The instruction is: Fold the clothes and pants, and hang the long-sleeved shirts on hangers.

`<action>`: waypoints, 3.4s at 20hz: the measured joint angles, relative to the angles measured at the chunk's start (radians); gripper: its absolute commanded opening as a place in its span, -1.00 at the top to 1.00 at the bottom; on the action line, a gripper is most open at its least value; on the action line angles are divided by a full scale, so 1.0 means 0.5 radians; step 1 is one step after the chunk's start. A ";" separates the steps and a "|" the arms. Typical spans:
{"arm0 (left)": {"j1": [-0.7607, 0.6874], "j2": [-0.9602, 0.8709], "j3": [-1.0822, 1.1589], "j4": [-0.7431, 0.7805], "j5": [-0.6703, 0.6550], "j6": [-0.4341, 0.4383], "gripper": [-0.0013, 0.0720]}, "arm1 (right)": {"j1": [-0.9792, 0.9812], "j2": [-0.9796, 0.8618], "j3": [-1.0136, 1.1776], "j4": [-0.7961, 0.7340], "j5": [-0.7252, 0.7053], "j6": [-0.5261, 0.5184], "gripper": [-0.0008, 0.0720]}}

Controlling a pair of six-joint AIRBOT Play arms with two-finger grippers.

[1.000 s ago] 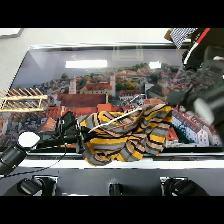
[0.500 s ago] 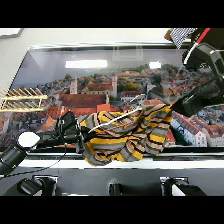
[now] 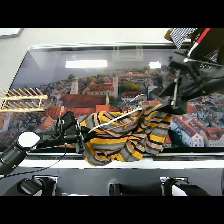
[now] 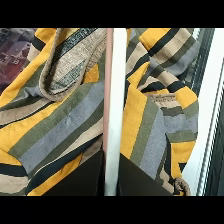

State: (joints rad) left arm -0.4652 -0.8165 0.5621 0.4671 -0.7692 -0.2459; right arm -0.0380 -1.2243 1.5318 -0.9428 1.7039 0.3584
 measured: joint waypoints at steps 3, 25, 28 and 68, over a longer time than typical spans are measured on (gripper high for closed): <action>0.000 0.000 0.000 0.000 0.000 -0.008 0.87 | 0.118 -0.078 0.000 -0.092 -0.021 -0.093 -0.39; 0.003 0.005 0.001 -0.010 0.076 -0.155 -0.62 | 0.210 -0.072 0.001 -0.176 0.115 -0.117 0.92; 0.005 0.011 0.001 -0.007 0.247 -0.405 -0.73 | 0.208 0.033 0.001 -0.272 0.085 -0.099 0.92; -0.448 -1.044 0.540 -0.641 0.922 -1.494 -0.77 | 0.208 0.288 0.000 -0.439 -0.277 0.539 0.91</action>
State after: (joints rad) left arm -0.6891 -1.3388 0.8322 0.1467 -0.3084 -0.9928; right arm 0.0662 -1.0805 1.5318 -1.1625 1.5654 0.6277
